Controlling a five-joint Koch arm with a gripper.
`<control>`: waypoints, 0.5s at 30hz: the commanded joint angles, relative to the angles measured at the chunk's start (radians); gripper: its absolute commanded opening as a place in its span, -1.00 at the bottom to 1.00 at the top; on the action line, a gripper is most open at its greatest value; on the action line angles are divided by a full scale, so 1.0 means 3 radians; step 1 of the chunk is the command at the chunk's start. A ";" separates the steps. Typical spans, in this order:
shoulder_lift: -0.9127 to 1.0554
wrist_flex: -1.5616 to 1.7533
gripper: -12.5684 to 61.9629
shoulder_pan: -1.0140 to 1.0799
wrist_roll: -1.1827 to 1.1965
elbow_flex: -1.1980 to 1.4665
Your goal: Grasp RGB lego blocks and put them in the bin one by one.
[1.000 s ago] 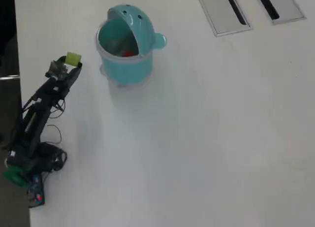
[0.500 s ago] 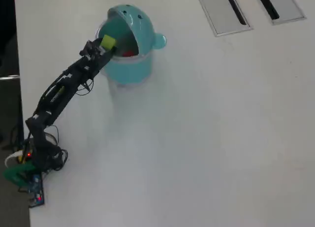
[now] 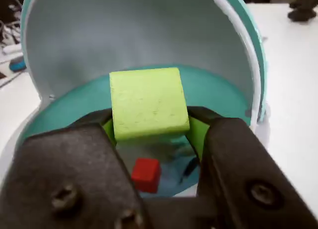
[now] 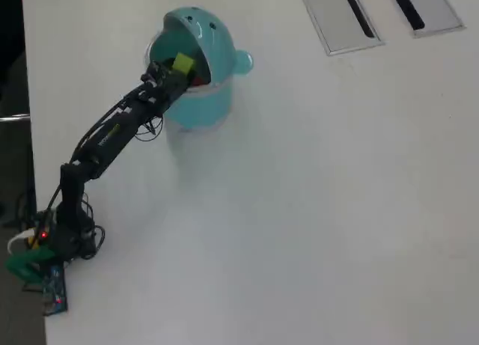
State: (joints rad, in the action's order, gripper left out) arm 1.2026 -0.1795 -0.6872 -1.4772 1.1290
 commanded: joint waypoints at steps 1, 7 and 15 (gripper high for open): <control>0.0051 0.0256 0.08 0.0031 -0.0174 -0.0368; 0.0245 0.0245 0.15 0.0015 -0.0174 -0.0307; 0.0997 0.0179 0.15 -0.0031 0.0046 0.0220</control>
State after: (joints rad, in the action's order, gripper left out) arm 1.4067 -0.1795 -0.6918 -1.5064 1.2318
